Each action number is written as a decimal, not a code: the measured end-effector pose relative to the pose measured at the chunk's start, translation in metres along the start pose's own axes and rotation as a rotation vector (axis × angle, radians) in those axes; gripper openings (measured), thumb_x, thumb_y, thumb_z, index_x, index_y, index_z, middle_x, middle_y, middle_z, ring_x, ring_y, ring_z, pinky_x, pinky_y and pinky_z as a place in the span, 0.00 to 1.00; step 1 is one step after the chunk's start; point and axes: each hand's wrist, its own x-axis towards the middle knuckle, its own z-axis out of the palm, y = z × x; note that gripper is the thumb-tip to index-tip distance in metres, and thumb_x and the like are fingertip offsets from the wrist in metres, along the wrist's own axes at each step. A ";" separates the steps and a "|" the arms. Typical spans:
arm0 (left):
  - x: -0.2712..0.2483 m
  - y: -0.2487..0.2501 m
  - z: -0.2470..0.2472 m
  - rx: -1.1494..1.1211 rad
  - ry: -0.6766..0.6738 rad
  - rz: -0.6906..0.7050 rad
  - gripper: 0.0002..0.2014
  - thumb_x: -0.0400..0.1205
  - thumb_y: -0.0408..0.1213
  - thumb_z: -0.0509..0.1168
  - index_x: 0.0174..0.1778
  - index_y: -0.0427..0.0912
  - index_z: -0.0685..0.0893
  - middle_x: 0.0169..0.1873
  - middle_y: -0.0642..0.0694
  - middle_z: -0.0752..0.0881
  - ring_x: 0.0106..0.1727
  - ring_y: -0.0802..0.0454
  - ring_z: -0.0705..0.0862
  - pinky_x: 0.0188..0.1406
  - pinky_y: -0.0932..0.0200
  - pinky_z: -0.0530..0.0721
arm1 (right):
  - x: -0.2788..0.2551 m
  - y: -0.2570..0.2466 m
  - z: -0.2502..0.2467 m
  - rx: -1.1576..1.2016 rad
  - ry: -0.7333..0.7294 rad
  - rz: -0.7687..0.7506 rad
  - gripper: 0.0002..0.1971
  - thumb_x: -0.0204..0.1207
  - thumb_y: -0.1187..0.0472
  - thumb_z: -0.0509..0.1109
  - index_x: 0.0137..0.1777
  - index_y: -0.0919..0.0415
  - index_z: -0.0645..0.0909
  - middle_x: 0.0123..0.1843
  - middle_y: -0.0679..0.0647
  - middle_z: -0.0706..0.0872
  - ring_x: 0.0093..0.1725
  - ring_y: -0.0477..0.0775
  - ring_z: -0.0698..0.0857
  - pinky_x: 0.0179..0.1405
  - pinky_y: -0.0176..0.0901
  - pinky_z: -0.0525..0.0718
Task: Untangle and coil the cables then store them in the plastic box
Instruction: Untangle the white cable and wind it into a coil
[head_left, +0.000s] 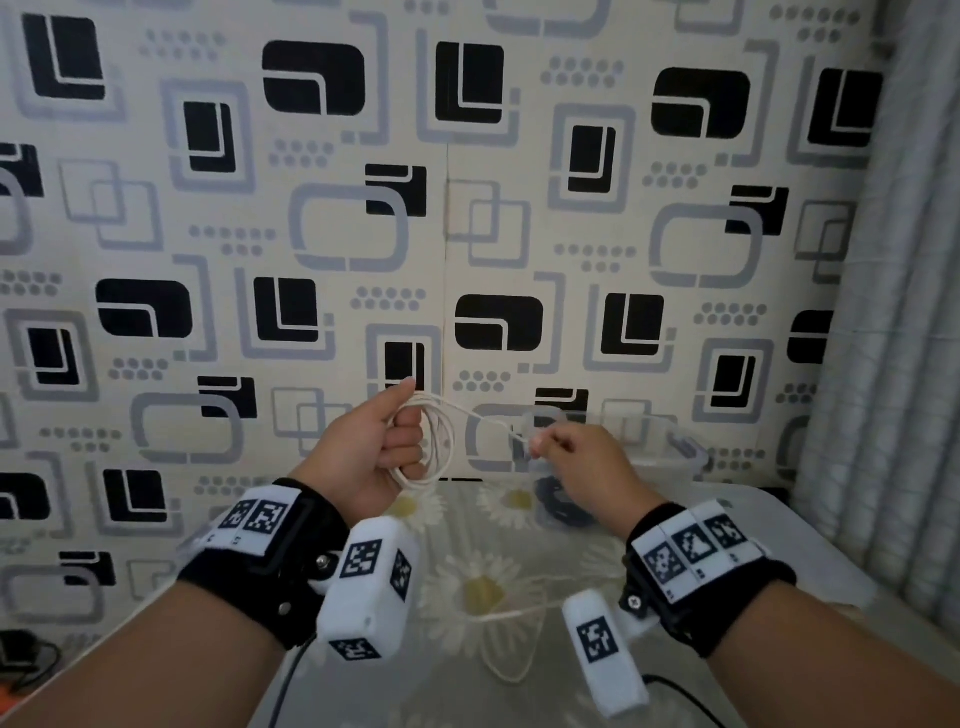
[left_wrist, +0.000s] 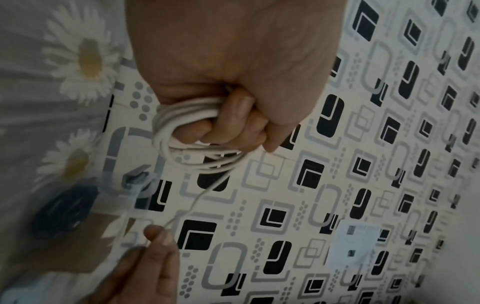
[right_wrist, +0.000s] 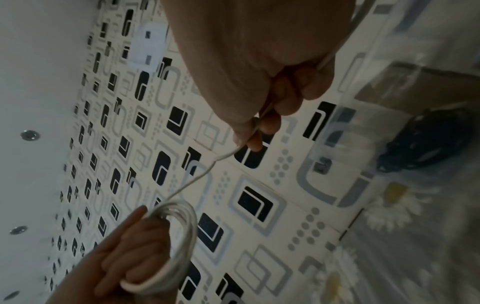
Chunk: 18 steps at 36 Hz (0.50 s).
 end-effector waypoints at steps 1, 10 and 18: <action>0.000 0.000 -0.001 -0.035 -0.018 -0.001 0.24 0.84 0.50 0.60 0.23 0.45 0.68 0.14 0.55 0.60 0.11 0.59 0.58 0.17 0.66 0.63 | -0.001 0.001 0.003 -0.019 -0.021 -0.010 0.14 0.84 0.54 0.62 0.41 0.55 0.85 0.33 0.43 0.80 0.33 0.42 0.77 0.39 0.42 0.78; 0.010 0.003 -0.002 -0.327 -0.131 0.031 0.16 0.76 0.44 0.61 0.22 0.46 0.70 0.13 0.55 0.62 0.11 0.59 0.60 0.17 0.66 0.62 | -0.008 0.000 0.035 0.029 -0.241 -0.055 0.15 0.86 0.53 0.59 0.44 0.57 0.85 0.29 0.51 0.82 0.23 0.36 0.75 0.27 0.29 0.70; 0.025 -0.001 -0.014 -0.429 -0.069 0.213 0.09 0.76 0.41 0.59 0.30 0.45 0.72 0.20 0.55 0.65 0.17 0.59 0.63 0.24 0.66 0.70 | -0.021 0.000 0.053 0.031 -0.377 -0.151 0.14 0.87 0.54 0.55 0.67 0.46 0.78 0.36 0.44 0.82 0.30 0.33 0.76 0.35 0.27 0.73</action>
